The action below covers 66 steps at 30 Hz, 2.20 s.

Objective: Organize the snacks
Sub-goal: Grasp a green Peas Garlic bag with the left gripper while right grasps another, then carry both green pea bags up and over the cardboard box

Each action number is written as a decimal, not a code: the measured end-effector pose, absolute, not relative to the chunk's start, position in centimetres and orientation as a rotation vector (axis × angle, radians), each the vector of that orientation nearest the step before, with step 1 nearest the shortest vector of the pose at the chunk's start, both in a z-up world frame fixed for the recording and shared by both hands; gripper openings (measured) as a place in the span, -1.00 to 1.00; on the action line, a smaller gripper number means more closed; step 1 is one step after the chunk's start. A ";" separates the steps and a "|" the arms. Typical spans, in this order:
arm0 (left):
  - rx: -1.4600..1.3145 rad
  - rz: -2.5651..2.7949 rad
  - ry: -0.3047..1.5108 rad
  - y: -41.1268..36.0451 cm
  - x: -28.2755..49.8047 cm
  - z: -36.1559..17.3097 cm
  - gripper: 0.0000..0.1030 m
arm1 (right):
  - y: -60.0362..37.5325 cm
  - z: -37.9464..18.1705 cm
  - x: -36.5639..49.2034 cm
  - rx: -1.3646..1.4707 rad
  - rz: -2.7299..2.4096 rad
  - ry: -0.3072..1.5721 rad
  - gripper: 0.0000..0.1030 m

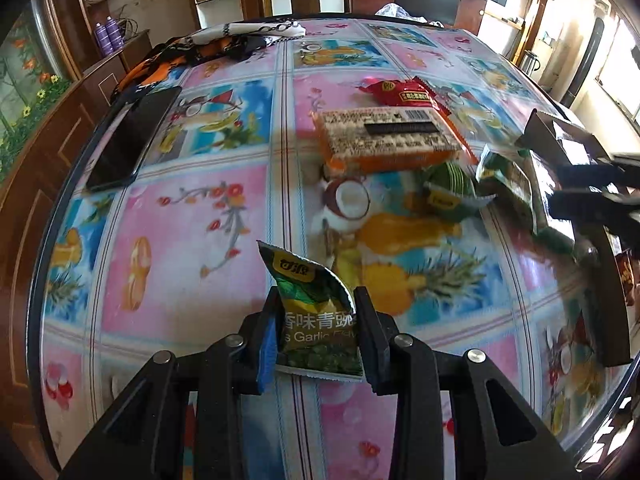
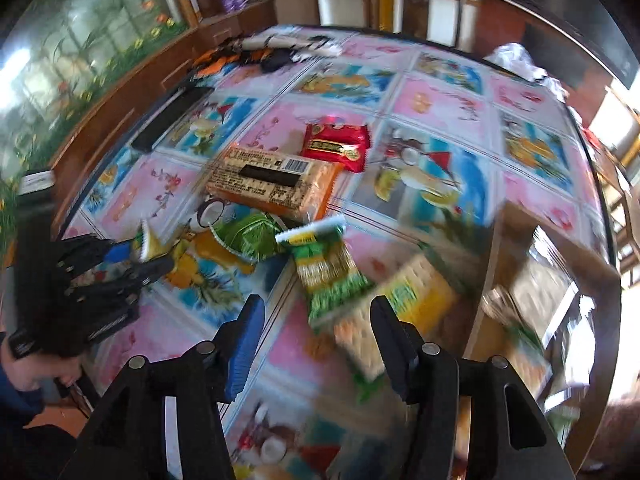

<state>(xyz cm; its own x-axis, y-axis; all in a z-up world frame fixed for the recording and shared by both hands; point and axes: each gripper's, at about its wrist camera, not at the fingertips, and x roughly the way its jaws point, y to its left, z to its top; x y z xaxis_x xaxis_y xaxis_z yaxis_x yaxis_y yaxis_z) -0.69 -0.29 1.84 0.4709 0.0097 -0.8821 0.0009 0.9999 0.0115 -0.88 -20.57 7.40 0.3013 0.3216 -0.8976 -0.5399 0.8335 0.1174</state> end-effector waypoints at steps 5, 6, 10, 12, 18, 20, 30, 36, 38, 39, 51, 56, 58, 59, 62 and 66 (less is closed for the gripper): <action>0.012 0.019 1.081 -0.2 -1.4 1.8 -0.35 | -18.7 5.0 1.7 -0.301 0.600 1.169 0.15; 0.013 0.020 1.081 -0.2 -1.4 1.8 -0.35 | -18.5 4.6 2.1 -0.311 0.597 1.175 0.15; 0.013 0.020 1.078 -0.2 -1.4 1.8 -0.35 | -18.2 3.0 2.8 -0.323 0.575 1.193 -0.12; 0.014 0.020 1.075 -0.3 -1.5 1.8 -0.35 | -18.3 3.1 2.5 -0.304 0.567 1.197 -0.21; 0.022 -0.010 1.062 -0.8 -1.4 1.8 -0.37 | -18.7 4.1 -0.9 -0.253 0.566 1.194 -0.28; 0.019 -0.022 1.057 -1.0 -1.5 1.8 -0.38 | -18.9 4.3 -2.7 -0.217 0.568 1.198 -0.28; 0.008 -0.086 1.058 -1.3 -2.3 2.3 -0.40 | -18.9 4.9 -8.2 -0.132 0.526 1.178 -0.28; 0.020 -0.112 1.038 -1.4 -2.6 3.1 -0.40 | -19.4 5.4 -8.7 -0.098 0.489 1.164 -0.28; 0.002 -0.126 1.027 -1.1 -2.6 3.4 -0.40 | -19.6 5.7 -8.9 -0.092 0.483 1.157 -0.28; -0.004 -0.128 1.025 -1.0 -2.7 3.5 -0.40 | -19.7 5.8 -9.0 -0.089 0.480 1.152 -0.28; -0.014 -0.122 1.017 -0.5 -2.8 4.3 -0.40 | -20.3 6.5 -9.2 -0.064 0.463 1.130 -0.28; 0.016 -0.140 1.003 -1.7 -2.7 4.8 -0.40 | -20.8 6.8 -9.2 -0.054 0.457 1.122 -0.28; 0.025 -0.148 0.996 -2.3 -2.7 5.1 -0.40 | -21.2 6.9 -9.2 -0.047 0.450 1.119 -0.28; 0.030 -0.153 0.993 -2.6 -2.7 5.2 -0.40 | -21.4 6.9 -9.2 -0.043 0.447 1.117 -0.28; 0.044 -0.166 0.985 -3.4 -2.6 5.5 -0.40 | -21.8 7.0 -9.3 -0.035 0.437 1.114 -0.28; 0.064 -0.193 0.978 -4.7 -2.6 5.8 -0.40 | -22.6 7.2 -9.4 -0.020 0.423 1.110 -0.28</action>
<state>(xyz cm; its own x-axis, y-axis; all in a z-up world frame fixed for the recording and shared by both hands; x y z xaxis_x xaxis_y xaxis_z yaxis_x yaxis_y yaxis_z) -2.60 -4.73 5.79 0.5430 -0.1336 -0.8290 0.1908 0.9811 -0.0331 -9.40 -22.63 7.22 0.3738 0.3202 -0.8705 -0.3403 0.9204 0.1924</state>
